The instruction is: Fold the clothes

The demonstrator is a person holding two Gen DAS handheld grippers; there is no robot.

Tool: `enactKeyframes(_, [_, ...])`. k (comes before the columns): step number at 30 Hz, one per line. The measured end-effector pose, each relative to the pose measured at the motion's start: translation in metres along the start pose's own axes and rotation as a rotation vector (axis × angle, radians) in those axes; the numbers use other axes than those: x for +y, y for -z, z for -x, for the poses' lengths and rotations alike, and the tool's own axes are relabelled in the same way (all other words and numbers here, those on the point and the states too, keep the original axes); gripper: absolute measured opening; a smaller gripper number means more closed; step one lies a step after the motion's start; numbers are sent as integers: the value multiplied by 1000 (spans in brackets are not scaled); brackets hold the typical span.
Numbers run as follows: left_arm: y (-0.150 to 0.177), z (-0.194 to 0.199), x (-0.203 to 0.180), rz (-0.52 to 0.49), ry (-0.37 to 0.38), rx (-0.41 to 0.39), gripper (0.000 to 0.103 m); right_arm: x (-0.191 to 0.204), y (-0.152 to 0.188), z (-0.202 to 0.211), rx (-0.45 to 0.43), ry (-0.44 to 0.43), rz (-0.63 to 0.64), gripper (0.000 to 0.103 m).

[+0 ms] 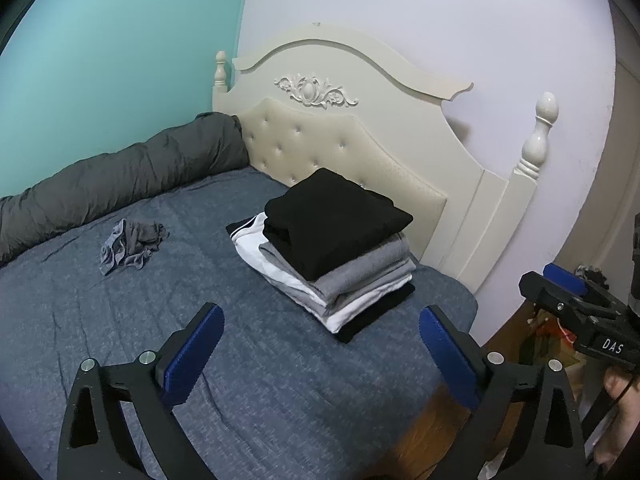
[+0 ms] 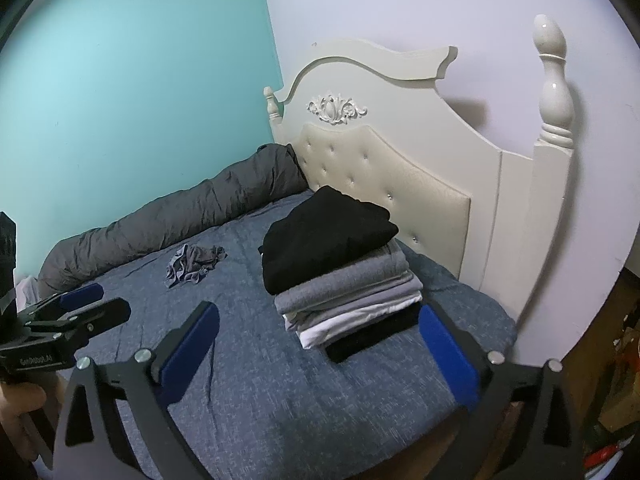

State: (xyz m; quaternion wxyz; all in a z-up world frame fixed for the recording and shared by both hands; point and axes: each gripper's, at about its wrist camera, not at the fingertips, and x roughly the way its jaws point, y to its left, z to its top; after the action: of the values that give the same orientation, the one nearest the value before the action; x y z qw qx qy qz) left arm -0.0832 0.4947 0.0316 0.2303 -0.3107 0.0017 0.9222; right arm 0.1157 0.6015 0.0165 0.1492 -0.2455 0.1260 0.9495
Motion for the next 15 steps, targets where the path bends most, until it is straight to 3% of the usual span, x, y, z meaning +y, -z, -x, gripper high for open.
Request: enactKeyframes(15, [21, 8, 1, 10, -8, 5, 103, 5, 21, 18, 0, 34, -10, 103])
